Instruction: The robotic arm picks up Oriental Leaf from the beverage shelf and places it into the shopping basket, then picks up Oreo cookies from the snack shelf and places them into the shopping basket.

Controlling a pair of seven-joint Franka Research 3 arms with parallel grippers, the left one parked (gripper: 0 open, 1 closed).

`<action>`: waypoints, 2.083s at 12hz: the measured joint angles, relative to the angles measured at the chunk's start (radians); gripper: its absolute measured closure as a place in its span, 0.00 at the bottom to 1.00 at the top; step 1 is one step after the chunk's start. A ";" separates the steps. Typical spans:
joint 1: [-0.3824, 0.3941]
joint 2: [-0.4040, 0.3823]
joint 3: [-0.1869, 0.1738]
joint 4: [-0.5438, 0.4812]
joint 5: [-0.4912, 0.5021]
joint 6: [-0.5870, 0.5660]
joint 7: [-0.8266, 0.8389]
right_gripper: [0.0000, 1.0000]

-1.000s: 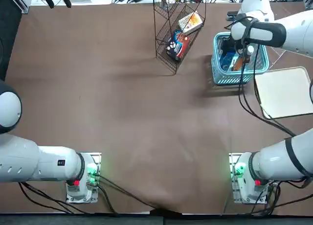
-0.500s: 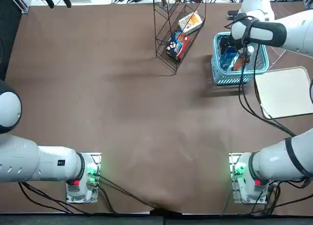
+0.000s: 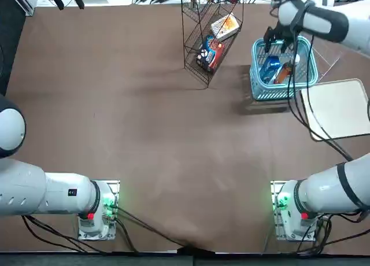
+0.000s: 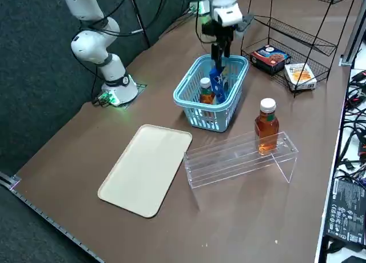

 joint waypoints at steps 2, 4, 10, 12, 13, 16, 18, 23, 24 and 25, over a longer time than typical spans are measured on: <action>0.000 -0.014 0.000 0.082 0.000 -0.112 0.000 0.00; 0.000 -0.027 0.000 0.158 0.000 -0.212 0.000 0.00; 0.000 -0.046 0.000 0.306 0.000 -0.366 -0.004 0.00; 0.000 -0.051 -0.003 0.331 0.000 -0.402 -0.009 0.00; 0.000 -0.056 -0.006 0.345 0.000 -0.424 -0.016 0.00; -0.007 -0.082 -0.031 0.375 0.000 -0.486 -0.040 0.00; -0.012 -0.111 -0.072 0.376 0.000 -0.507 -0.087 0.00; -0.022 -0.132 -0.147 0.374 0.000 -0.519 -0.168 0.00; -0.022 -0.131 -0.152 0.370 0.000 -0.518 -0.170 0.00; -0.022 -0.131 -0.152 0.369 0.000 -0.516 -0.170 0.00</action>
